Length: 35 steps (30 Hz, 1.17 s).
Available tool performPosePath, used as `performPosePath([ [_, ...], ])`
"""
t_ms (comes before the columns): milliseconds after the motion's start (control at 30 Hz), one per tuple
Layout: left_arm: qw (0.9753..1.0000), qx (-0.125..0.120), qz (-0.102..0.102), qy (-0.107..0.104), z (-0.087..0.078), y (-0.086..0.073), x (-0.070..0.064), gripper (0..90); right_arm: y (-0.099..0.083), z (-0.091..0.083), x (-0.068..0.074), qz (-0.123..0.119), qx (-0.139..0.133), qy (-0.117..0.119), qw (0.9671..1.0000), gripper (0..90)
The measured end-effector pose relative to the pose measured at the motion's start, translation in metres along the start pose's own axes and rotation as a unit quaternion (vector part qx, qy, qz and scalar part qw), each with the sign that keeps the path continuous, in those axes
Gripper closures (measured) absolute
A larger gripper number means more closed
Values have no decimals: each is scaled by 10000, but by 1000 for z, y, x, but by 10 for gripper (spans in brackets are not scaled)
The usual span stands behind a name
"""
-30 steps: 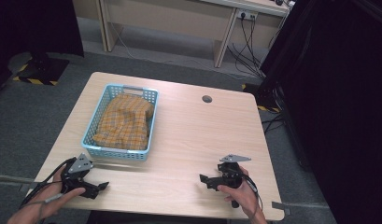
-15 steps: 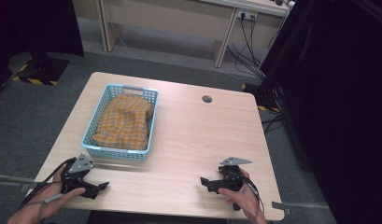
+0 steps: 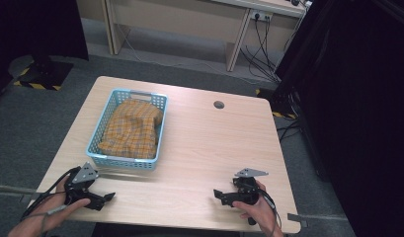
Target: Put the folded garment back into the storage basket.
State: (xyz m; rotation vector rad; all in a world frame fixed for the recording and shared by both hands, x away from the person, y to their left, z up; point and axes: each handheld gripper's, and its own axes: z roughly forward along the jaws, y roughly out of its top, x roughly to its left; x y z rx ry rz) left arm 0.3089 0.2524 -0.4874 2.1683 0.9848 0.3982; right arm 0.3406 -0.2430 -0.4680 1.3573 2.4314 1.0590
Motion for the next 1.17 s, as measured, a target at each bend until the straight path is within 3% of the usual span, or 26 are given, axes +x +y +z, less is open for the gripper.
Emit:
performPosePath([
  [1167,10000,-15,-22,28,1,1,0,0,-16,-12,0,100,-24,84,9999,58],
])
